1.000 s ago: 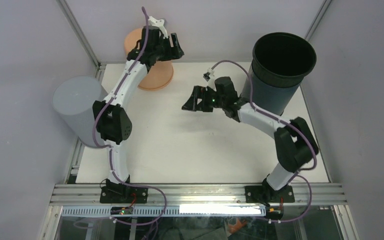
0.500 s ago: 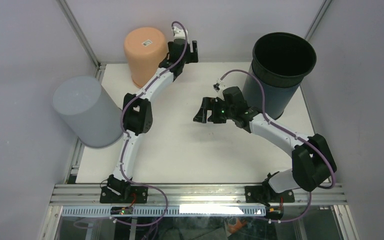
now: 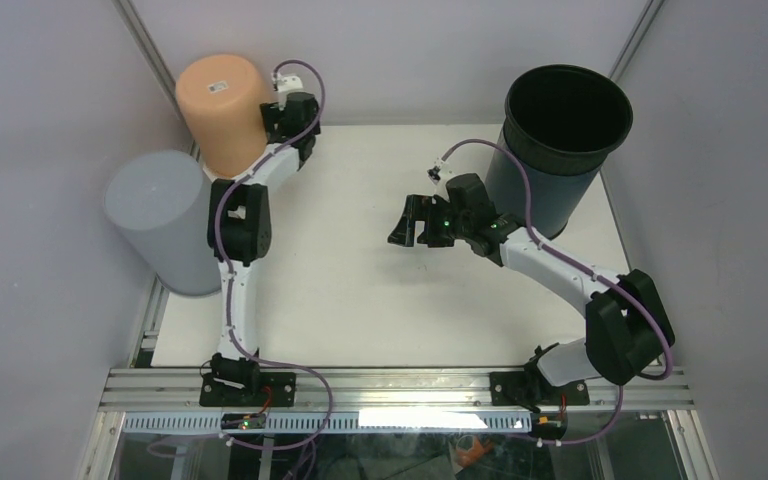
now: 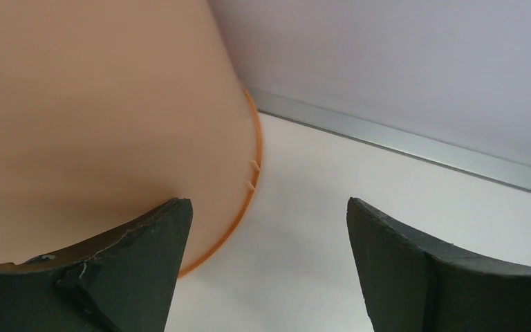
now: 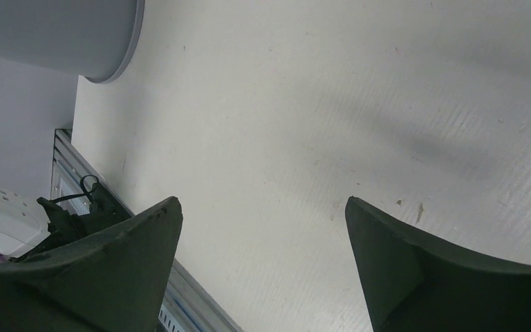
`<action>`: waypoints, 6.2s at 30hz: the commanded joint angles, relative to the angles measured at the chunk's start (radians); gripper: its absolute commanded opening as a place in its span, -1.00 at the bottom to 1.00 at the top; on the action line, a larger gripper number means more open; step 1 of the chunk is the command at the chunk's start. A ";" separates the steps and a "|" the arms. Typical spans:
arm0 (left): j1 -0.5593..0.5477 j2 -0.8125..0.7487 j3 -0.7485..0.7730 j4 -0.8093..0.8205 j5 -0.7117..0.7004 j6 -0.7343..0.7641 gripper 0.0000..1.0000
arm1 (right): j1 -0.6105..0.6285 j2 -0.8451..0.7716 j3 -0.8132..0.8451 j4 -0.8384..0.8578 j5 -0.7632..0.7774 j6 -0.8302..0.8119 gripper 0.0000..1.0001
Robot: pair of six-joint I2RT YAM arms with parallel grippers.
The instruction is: Turn the large container upside down
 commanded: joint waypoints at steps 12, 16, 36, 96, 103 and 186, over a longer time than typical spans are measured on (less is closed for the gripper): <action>0.009 -0.345 -0.161 0.030 0.065 -0.043 0.73 | 0.003 -0.098 0.174 -0.124 0.093 -0.090 0.85; -0.085 -0.448 -0.187 -0.013 0.151 -0.042 0.73 | 0.002 -0.133 0.331 -0.244 0.186 -0.171 0.87; -0.267 -0.692 -0.455 -0.215 0.600 -0.292 0.73 | -0.111 -0.039 0.925 -0.607 0.901 -0.684 0.90; -0.330 -0.782 -0.476 -0.209 0.861 -0.488 0.71 | 0.208 0.194 1.473 -0.533 0.653 -0.699 -1.00; -0.330 -0.801 -0.456 -0.245 0.808 -0.417 0.72 | 0.209 -0.038 1.212 -0.243 0.862 -0.767 -1.00; -0.324 -0.661 -0.296 -0.455 0.838 -0.330 0.75 | -0.659 -0.229 -0.070 0.227 -0.204 0.378 -0.31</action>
